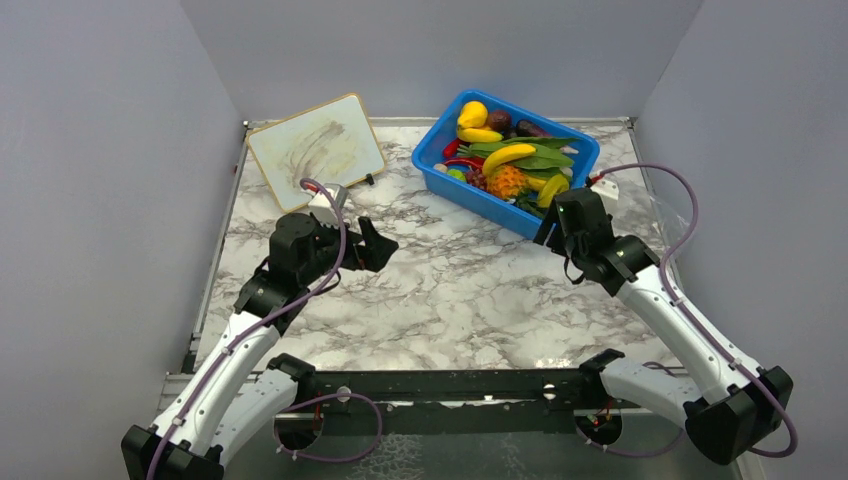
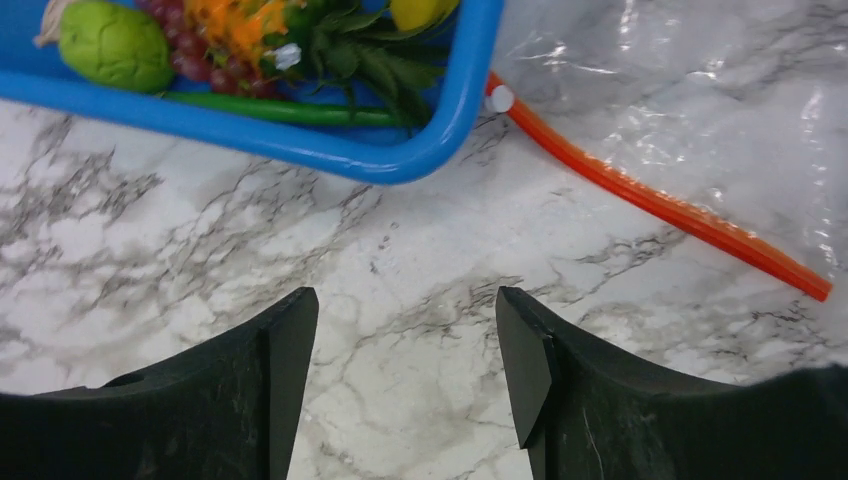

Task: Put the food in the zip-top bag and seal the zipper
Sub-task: Pick up the zipper food storage bag at the corner of the board.

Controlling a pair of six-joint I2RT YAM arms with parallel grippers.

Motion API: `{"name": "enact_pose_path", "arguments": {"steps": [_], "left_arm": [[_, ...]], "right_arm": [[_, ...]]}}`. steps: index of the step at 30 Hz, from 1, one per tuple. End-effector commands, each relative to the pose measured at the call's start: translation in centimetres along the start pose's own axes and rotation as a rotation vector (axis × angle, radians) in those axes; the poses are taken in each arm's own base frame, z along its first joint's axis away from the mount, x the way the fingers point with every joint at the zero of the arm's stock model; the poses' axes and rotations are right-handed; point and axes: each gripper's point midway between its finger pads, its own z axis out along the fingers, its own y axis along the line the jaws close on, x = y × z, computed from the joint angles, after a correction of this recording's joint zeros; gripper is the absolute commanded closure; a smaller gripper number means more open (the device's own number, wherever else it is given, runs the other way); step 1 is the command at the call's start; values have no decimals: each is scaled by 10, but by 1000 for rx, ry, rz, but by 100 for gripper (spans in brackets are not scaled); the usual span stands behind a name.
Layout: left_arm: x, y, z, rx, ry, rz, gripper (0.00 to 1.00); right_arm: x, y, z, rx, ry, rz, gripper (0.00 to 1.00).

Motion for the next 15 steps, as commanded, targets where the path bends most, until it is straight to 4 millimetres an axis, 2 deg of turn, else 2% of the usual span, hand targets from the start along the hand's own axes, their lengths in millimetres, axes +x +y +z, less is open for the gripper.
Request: {"name": "enact_pose_path", "arguments": {"steps": [1, 6, 11, 15], "left_arm": [[5, -1, 1, 26, -26, 8, 1], [6, 3, 5, 6, 2, 17, 1], [6, 4, 3, 3, 1, 38, 1], [6, 10, 0, -29, -5, 51, 1]], "right_arm": [[-30, -38, -2, 228, -147, 71, 35], [-40, -61, 7, 361, -164, 104, 41], [-58, -87, 23, 431, -178, 223, 45], [-70, -95, 39, 439, -172, 307, 48]]}}
